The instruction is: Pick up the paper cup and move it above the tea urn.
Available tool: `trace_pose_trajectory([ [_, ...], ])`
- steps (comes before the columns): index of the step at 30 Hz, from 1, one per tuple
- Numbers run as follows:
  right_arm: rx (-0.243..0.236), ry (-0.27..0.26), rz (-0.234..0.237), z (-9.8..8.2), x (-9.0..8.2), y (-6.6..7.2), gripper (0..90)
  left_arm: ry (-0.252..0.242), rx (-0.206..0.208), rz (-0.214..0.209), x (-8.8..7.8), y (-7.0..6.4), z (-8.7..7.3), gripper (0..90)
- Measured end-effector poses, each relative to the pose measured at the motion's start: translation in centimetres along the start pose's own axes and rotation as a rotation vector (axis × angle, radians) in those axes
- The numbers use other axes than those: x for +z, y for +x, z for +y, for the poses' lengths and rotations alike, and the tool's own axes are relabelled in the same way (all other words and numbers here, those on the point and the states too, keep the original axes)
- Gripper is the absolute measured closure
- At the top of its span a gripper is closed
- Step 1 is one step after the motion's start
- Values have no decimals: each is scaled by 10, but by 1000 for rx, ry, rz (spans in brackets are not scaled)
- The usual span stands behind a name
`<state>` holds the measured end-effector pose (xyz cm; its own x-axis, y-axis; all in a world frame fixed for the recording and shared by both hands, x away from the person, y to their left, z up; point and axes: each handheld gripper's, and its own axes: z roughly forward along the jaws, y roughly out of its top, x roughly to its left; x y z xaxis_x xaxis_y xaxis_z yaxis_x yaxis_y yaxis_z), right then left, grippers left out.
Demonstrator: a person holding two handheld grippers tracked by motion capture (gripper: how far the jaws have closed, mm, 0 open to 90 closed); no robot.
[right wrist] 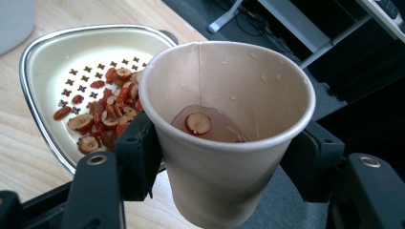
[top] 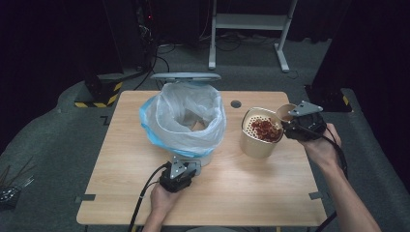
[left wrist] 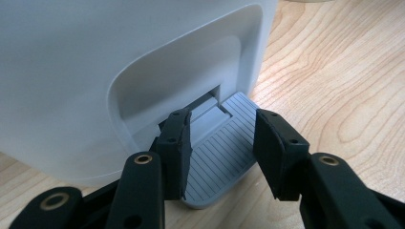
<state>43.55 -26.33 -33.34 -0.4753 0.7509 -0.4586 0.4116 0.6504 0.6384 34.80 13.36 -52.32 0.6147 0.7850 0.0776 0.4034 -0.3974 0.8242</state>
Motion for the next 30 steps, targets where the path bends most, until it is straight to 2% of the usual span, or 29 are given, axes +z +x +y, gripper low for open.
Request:
trace_pose_trajectory([
  [16, -122, 125, 2, 14, 6, -1, 383, 0, 0, -1, 0, 0, 0, 573],
  [30, -191, 186, -10, 20, 9, 0, 401, -1, 0, -1, 0, 0, 0, 573],
])
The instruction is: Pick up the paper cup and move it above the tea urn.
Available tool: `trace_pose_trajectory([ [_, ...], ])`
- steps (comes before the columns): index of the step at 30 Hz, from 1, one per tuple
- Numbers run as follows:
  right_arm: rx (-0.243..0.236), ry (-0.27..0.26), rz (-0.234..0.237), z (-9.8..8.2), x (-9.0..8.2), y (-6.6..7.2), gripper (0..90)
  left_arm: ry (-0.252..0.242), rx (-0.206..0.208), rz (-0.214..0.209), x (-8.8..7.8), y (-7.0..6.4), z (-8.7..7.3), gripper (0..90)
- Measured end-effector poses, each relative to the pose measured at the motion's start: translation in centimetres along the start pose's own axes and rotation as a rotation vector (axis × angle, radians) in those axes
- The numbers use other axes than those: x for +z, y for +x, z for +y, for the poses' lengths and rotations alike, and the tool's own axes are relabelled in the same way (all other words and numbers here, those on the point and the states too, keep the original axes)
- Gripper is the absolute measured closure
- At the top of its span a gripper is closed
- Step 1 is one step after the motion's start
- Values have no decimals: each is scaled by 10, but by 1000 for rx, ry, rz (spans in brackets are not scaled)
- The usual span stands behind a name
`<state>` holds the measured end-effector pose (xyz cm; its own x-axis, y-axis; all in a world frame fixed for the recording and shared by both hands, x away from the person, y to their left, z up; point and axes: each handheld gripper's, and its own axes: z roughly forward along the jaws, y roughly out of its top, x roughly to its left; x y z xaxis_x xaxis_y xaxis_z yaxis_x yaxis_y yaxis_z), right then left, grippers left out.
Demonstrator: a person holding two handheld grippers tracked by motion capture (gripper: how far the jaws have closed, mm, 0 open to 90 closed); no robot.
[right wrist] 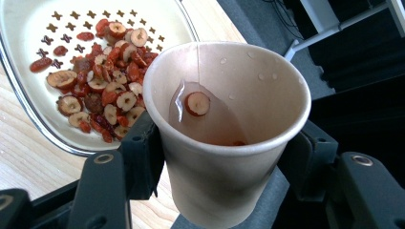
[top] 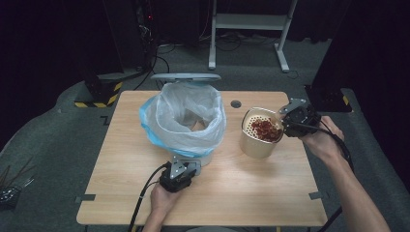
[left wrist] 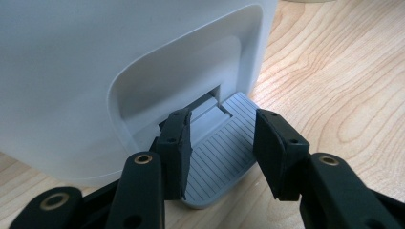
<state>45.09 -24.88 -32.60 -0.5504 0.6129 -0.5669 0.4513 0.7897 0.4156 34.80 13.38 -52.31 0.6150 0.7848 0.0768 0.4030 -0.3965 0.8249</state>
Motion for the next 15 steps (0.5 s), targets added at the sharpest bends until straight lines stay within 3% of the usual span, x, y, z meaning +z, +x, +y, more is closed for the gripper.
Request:
trace_pose_trajectory([
  [8, -75, 43, -30, 5, 2, 3, 412, 0, 0, 1, 0, 0, 0, 573],
  [15, -109, 70, -42, 8, 3, 5, 418, 0, 0, 0, 0, 0, 0, 573],
])
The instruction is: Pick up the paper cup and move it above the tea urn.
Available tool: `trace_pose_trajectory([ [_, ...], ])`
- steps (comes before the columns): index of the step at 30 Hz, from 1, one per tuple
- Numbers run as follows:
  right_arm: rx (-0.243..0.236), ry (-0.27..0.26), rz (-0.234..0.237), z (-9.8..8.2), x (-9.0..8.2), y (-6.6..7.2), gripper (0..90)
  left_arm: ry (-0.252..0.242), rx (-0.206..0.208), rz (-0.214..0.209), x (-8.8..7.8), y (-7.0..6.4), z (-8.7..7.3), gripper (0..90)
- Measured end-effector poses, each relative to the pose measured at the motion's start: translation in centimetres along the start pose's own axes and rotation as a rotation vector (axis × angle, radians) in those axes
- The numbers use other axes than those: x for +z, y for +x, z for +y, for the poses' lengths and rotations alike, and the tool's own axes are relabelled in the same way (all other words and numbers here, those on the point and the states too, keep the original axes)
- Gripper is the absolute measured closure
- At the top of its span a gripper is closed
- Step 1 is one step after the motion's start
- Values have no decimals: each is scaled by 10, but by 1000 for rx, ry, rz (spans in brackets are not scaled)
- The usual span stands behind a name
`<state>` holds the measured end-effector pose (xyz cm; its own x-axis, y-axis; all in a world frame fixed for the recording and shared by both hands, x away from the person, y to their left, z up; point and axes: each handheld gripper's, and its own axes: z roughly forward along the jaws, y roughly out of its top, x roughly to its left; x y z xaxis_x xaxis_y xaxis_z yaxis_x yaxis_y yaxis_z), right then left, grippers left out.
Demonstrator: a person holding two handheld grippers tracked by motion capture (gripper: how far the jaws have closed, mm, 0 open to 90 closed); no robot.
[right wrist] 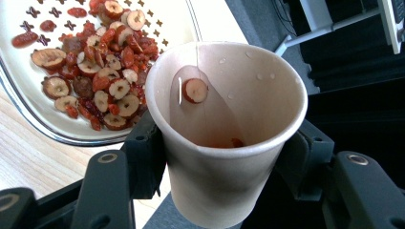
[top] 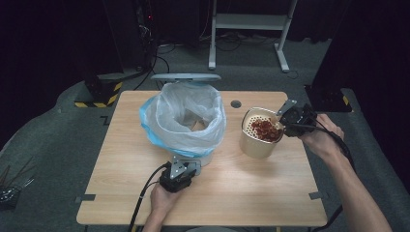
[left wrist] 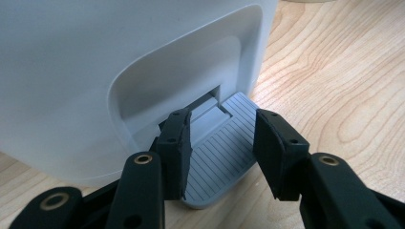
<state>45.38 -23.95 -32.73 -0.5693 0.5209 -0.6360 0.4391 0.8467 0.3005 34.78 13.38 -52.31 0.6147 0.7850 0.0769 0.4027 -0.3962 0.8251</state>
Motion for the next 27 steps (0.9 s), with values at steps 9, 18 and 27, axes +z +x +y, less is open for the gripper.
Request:
trace_pose_trajectory([
  [9, -63, 27, -38, 5, -1, 3, 424, -1, -1, -1, 0, 0, 0, 573],
  [18, -110, 59, -71, 9, 0, 7, 426, 0, -1, -2, 0, 0, 0, 573],
  [27, -227, 110, -127, 18, 1, 16, 428, -2, -2, -3, 0, 0, 0, 573],
])
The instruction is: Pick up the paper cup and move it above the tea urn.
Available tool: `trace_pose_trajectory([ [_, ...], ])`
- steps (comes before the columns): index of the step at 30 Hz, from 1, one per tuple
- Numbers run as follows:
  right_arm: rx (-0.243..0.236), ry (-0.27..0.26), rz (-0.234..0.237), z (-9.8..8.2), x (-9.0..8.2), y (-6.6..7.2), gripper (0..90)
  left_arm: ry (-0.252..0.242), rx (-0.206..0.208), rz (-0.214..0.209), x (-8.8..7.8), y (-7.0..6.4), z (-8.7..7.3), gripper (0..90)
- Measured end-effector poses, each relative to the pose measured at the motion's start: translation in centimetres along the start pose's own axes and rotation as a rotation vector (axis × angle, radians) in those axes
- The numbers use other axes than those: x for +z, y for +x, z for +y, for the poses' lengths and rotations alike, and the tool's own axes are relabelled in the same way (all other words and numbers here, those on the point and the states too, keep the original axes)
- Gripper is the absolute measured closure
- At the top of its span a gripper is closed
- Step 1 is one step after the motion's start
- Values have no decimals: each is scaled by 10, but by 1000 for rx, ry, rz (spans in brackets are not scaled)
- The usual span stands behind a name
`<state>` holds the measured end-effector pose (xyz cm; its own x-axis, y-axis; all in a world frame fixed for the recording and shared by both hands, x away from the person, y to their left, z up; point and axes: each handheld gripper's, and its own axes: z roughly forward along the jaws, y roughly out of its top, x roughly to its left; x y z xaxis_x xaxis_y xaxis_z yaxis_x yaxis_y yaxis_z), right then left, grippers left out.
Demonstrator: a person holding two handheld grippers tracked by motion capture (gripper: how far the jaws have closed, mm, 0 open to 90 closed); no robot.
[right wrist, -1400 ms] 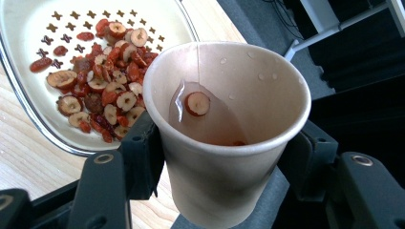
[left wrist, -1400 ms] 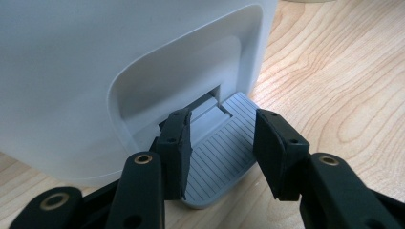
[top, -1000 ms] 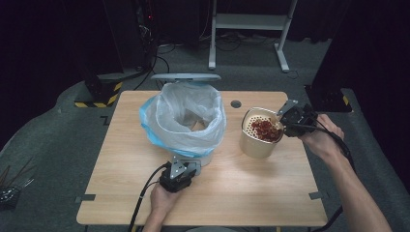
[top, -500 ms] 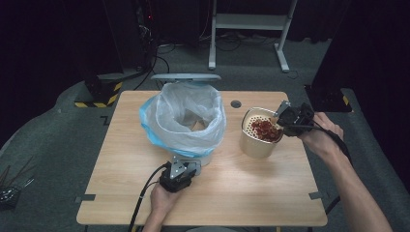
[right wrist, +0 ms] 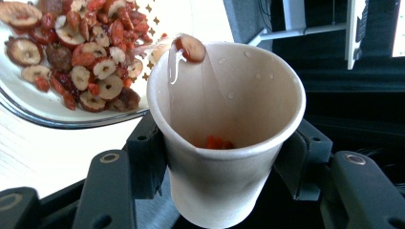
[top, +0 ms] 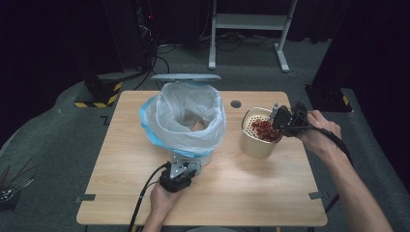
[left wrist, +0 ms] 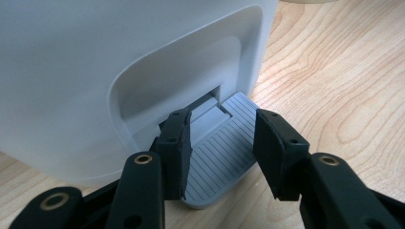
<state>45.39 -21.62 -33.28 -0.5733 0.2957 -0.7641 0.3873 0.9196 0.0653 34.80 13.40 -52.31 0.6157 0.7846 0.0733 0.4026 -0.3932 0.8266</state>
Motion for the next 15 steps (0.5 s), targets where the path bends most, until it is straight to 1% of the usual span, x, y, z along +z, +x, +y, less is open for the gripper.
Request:
trace_pose_trajectory([
  [1, -18, 7, -5, 1, 0, 1, 429, 0, 0, 0, 0, 0, 0, 573],
  [3, -37, 16, -10, 4, 0, 2, 432, 0, 0, 0, 0, 0, 0, 573],
  [15, -123, 63, -28, 9, -2, 2, 442, -1, -3, -1, 0, 0, 0, 573],
])
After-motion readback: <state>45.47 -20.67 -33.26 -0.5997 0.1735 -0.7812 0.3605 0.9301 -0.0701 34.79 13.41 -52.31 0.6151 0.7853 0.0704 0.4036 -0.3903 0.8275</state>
